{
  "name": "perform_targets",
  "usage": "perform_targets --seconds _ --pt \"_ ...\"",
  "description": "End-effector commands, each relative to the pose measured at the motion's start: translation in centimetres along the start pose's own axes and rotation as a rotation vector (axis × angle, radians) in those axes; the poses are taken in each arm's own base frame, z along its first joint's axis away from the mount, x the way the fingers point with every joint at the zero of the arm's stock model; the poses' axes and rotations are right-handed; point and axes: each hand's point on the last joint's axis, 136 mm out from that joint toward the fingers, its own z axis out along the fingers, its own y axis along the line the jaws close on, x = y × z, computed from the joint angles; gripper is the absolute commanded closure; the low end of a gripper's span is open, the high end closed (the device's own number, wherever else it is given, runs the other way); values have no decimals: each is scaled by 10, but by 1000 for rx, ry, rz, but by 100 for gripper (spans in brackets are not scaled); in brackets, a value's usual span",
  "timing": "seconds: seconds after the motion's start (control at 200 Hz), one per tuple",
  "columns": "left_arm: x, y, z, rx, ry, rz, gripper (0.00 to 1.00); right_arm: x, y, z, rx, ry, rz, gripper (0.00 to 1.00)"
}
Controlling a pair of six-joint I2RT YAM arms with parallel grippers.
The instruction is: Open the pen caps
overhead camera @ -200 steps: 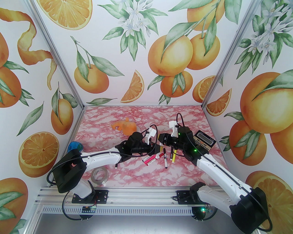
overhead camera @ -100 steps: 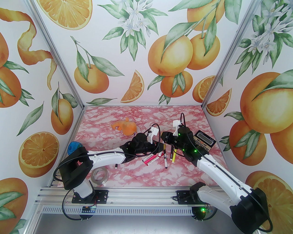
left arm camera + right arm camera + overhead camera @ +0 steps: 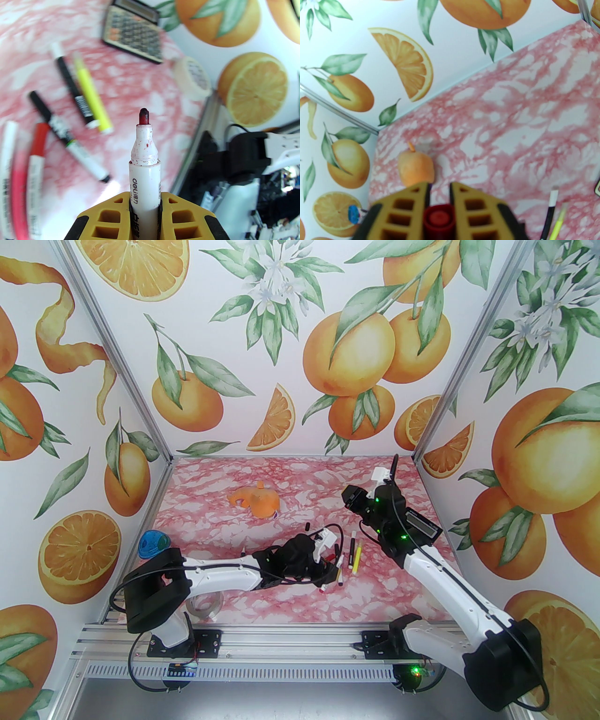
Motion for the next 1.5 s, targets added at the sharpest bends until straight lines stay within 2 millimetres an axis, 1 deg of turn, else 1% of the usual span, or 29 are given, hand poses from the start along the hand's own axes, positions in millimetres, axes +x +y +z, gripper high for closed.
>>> perform_targets --seconds 0.0,0.09,0.185,0.365,0.485,0.59,0.65,0.716,0.796,0.876,0.966,1.091,1.166,1.341,1.491 --pt "-14 -3 -23 -5 -66 15 97 3 5 2 -38 7 -33 93" --pt "-14 -1 -36 -12 -81 17 95 22 -1 1 -46 69 -64 92" --pt "-15 2 -53 -23 -97 22 95 44 -14 0 -31 127 -94 92" --pt "-18 16 -91 -67 -131 10 95 78 -31 -7 65 221 -187 91" --pt "-22 30 -120 -125 -157 7 95 96 -31 -8 117 270 -248 91" --pt "-24 40 -145 -185 -177 13 95 108 -28 -5 140 305 -276 90" --pt "-24 45 -156 -214 -178 21 94 114 -28 -1 148 327 -288 89" --pt "-23 50 -164 -241 -182 39 95 122 -31 3 161 356 -299 88" --pt "-24 59 -167 -272 -183 39 95 131 -37 10 181 380 -298 89" --pt "-28 67 -164 -298 -188 29 95 138 -40 19 182 398 -299 89" --pt "-37 70 -163 -317 -218 15 95 147 -43 32 197 432 -316 89" --pt "-48 70 -165 -324 -266 8 95 153 -47 49 210 438 -319 90" --pt "-48 74 -163 -335 -259 2 95 158 -52 58 230 441 -300 90" --pt "-46 83 -151 -349 -237 4 95 171 -59 74 239 463 -284 89" --pt "-50 85 -147 -347 -253 -1 95 176 -59 83 231 484 -304 88"
